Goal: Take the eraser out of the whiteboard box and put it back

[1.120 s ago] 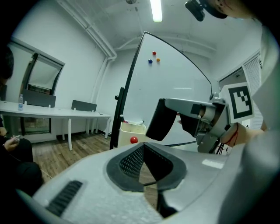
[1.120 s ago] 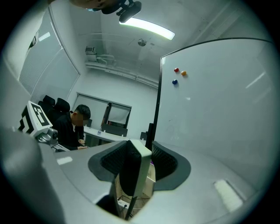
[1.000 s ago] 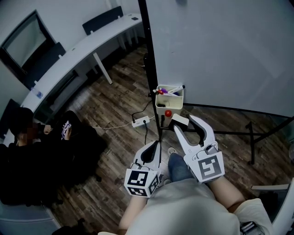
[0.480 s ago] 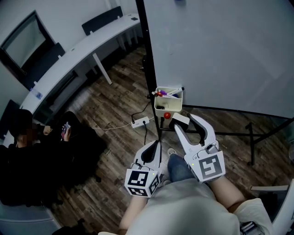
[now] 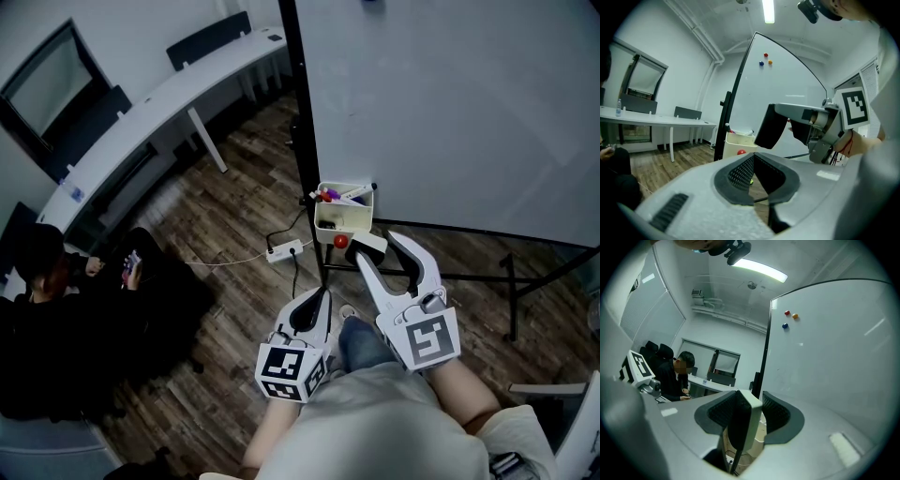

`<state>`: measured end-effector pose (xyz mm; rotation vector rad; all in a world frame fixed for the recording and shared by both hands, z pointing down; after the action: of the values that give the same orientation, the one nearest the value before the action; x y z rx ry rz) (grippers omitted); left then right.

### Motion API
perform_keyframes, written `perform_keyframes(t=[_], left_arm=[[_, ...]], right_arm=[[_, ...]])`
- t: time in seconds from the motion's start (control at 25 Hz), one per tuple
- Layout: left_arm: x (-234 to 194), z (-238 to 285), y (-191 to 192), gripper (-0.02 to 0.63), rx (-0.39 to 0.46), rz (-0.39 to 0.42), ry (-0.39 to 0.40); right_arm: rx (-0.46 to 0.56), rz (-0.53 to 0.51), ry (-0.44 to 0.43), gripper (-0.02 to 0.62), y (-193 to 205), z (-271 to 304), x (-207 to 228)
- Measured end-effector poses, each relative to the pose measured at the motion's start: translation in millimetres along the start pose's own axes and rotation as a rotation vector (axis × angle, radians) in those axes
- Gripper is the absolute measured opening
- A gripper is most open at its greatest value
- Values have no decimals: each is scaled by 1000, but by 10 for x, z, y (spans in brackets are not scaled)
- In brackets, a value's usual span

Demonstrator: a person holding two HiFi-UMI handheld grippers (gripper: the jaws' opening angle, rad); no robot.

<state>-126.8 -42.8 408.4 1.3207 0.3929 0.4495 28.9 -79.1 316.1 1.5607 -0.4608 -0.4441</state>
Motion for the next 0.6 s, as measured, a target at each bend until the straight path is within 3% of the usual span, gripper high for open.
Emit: perform_keyframes(t=[0.6], left_arm=[[-229, 277, -46, 0, -4, 8, -10]], right_arm=[[50, -8, -40, 187, 39, 396, 181]])
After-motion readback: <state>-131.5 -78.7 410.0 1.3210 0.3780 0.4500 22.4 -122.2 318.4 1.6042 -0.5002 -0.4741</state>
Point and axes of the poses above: the fingertips, and each gripper's own axes: z forward along the fingers, x to its right, y out of its underside, the point moved 8 cm from there along -z, backward along the fingers, and after that the axes turned 11 degrees about z, right-handed, at the moved point
